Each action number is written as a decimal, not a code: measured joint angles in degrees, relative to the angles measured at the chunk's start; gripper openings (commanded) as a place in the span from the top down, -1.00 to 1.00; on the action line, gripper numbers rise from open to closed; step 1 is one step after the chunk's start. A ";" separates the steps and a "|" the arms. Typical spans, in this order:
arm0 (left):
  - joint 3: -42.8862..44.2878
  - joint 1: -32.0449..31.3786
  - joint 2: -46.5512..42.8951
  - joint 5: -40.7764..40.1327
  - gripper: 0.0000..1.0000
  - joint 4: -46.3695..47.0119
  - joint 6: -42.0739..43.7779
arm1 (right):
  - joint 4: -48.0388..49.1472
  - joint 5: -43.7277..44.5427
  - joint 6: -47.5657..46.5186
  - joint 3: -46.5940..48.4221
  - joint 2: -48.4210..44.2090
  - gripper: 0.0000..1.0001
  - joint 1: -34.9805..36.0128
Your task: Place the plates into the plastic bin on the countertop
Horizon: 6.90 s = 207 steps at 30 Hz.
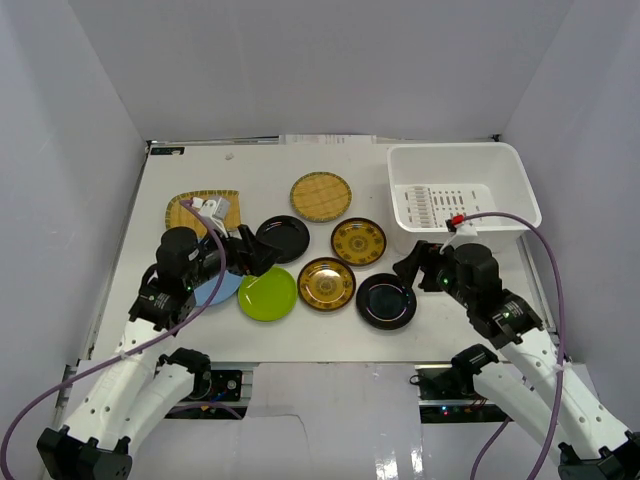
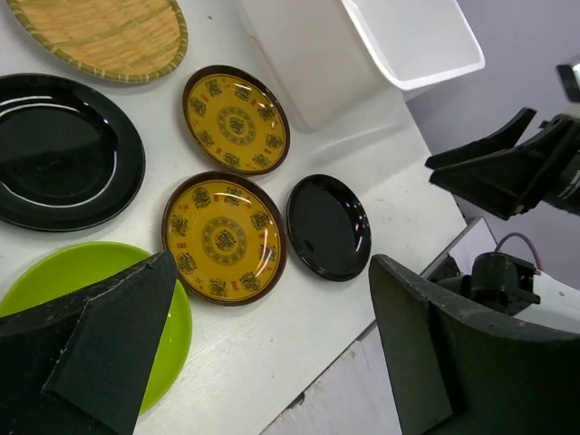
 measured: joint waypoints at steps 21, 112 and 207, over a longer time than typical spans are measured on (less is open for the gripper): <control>2.99 -0.04 -2.47 -3.19 -0.67 -29.90 -12.70 | -8.63 1.97 8.98 -13.77 -5.99 -0.35 -6.10; 12.09 -0.26 11.06 -13.22 1.00 -9.46 -21.51 | 16.76 -0.81 -6.62 18.60 44.61 -0.42 -30.80; -2.82 -2.99 42.32 -34.75 -0.33 11.91 -24.20 | 52.72 -7.74 22.49 -20.13 37.75 0.84 9.16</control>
